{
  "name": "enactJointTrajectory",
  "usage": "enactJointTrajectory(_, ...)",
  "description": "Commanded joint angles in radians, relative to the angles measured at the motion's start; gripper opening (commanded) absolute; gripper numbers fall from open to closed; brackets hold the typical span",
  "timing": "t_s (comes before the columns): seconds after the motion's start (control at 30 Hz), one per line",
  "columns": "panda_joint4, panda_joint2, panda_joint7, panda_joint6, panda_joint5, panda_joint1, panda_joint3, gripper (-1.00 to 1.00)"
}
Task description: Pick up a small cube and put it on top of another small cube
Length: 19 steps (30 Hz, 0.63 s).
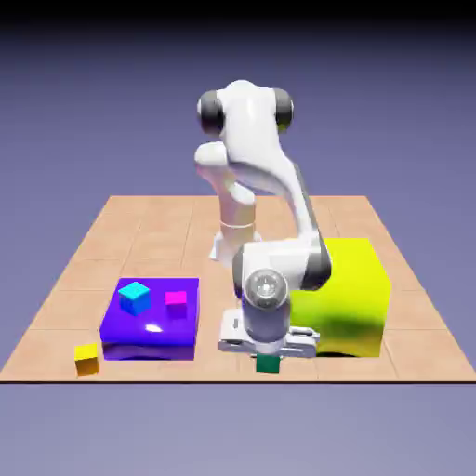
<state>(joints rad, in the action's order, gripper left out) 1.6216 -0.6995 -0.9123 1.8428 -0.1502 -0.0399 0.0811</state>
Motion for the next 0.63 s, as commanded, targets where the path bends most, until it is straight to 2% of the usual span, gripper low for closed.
enactJointTrajectory(0.0, -0.028, -0.013, 0.010, -0.021, -0.021, -0.032, 0.036, -1.00)
enactJointTrajectory(0.3, -0.260, -0.119, 0.097, -0.194, -0.219, -0.300, 0.340, -1.00)
enactJointTrajectory(0.47, -0.133, -0.151, 0.121, -0.043, -0.245, -0.279, 0.323, -1.00)
enactJointTrajectory(0.5, -0.133, -0.151, 0.121, -0.043, -0.245, -0.279, 0.323, 1.00)
enactJointTrajectory(0.6, -0.206, -0.133, 0.107, -0.129, -0.230, -0.291, 0.332, 1.00)
